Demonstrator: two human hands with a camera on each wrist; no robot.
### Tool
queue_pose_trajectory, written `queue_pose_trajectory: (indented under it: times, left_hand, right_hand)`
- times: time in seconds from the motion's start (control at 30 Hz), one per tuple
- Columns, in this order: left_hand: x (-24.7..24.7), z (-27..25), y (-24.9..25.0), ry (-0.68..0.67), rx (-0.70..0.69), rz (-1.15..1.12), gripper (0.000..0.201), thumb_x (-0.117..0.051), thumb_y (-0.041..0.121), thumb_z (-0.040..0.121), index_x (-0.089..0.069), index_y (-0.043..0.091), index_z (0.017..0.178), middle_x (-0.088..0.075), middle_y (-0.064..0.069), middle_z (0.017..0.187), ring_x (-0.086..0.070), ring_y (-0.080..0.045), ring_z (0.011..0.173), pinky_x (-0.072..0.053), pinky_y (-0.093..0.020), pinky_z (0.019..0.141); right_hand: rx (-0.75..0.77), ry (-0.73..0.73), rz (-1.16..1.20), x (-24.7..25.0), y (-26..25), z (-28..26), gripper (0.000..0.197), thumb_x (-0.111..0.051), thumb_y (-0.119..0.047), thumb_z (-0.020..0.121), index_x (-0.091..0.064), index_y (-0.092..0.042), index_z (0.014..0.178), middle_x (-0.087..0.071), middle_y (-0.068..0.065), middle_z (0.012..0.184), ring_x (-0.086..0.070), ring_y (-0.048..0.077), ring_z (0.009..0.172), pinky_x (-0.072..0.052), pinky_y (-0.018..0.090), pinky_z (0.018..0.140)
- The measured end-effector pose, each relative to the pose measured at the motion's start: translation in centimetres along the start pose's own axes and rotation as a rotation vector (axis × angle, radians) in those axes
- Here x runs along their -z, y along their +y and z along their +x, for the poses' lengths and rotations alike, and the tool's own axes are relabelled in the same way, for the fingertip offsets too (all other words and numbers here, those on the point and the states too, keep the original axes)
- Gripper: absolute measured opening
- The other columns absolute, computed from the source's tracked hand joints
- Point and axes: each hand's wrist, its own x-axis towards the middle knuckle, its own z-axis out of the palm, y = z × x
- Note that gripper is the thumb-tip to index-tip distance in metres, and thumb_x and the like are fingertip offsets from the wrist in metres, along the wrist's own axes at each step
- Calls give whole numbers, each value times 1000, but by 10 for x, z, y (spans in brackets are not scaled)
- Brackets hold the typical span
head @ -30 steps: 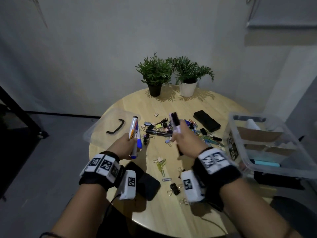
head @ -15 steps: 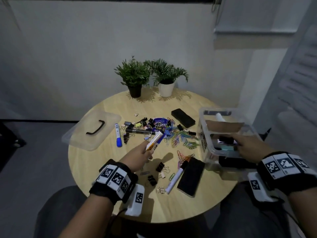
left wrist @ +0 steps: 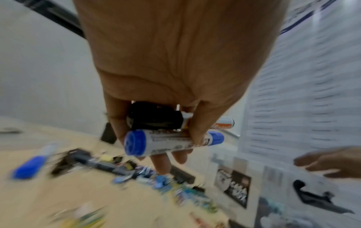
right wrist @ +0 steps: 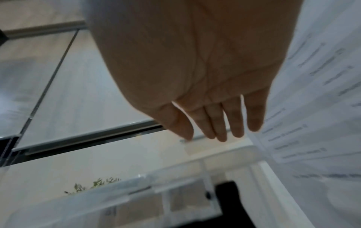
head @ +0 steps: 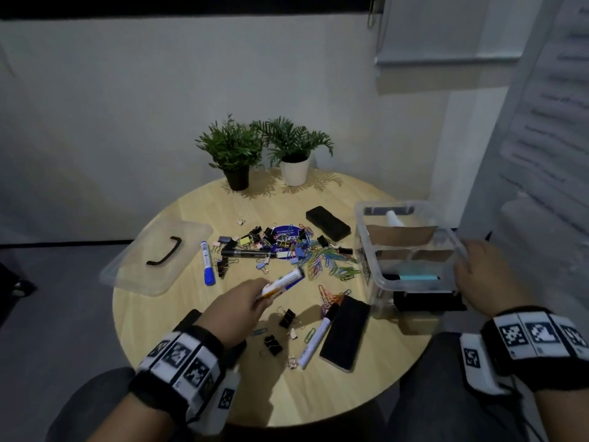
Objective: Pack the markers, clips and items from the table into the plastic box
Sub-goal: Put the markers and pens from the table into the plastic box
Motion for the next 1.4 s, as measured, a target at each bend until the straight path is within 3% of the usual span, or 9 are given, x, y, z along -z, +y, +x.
queue_pose_trajectory:
  times: [0.23, 0.57, 0.77, 0.9, 1.0, 1.1, 1.23, 1.33, 1.4]
  left_hand:
    - [-23, 63, 132, 240, -322, 184, 26, -49, 25, 94, -59, 22, 118, -60, -5, 110, -59, -29, 100, -47, -39, 77]
    - [-64, 142, 202, -240, -376, 255, 33, -55, 27, 95, -64, 7, 120, -65, -13, 122, -59, -29, 111, -44, -32, 90]
    - [-41, 104, 165, -23, -481, -26, 30, -50, 23, 97, -63, 12, 122, -65, -6, 122, -59, -22, 111, -46, -32, 95]
    - [-14, 63, 78, 104, -300, -136, 27, -49, 26, 98, -61, 23, 121, -62, 6, 122, -57, -7, 108, -46, -27, 96]
    - [13, 48, 6, 168, -33, -18, 25, -47, 24, 98, -62, 24, 118, -63, 9, 118, -58, -6, 98, -49, -28, 89]
    - [37, 54, -56, 266, 268, 104, 26, -45, 23, 98, -66, 20, 112, -68, -1, 109, -64, -21, 95, -50, -32, 80]
    - [46, 83, -122, 176, 565, 194, 29, -44, 27, 96, -65, 9, 98, -67, -14, 99, -64, -32, 91, -46, -32, 73]
    - [36, 109, -150, 98, 616, 243, 26, -50, 33, 91, -64, 11, 93, -63, -8, 87, -65, -30, 92, -49, -34, 73]
    - [32, 121, -151, 29, 629, 285, 35, -47, 37, 94, -63, 14, 115, -64, -11, 99, -64, -29, 100, -52, -34, 81]
  right_hand:
    - [-72, -270, 148, -21, 31, -5, 57, -28, -25, 102, -4, -11, 151, 0, 3, 161, -3, 21, 149, -13, 54, 118]
    - [-22, -264, 189, -25, 37, -7, 57, -25, -30, 102, -3, -14, 152, 4, 0, 161, 0, 20, 149, -10, 53, 119]
    - [-81, -267, 228, -23, 37, -8, 57, -28, -30, 102, -7, -10, 151, 0, 5, 161, -4, 24, 149, -10, 47, 120]
    - [36, 42, 43, -18, 5, -15, 59, -39, -22, 87, -31, -5, 142, -19, 16, 155, -19, 38, 142, -21, 55, 115]
    - [381, 226, 91, -18, -64, -38, 40, -45, -15, 83, -50, -12, 123, -43, 11, 135, -39, 30, 126, -36, 46, 105]
    - [618, -138, 109, -45, -121, -59, 21, -47, -14, 91, -58, -22, 108, -49, -5, 115, -44, 13, 109, -41, 28, 93]
    - [778, -644, -290, -97, -152, -68, 23, -57, -17, 86, -58, -15, 109, -51, 6, 117, -45, 25, 111, -43, 38, 90]
    - [788, -735, -462, -119, -151, -67, 31, -58, -11, 82, -53, -13, 113, -48, 9, 121, -40, 28, 115, -35, 37, 85]
    - [788, -732, -424, -125, -148, -66, 30, -55, -8, 81, -54, -16, 111, -48, 7, 120, -41, 27, 114, -29, 34, 80]
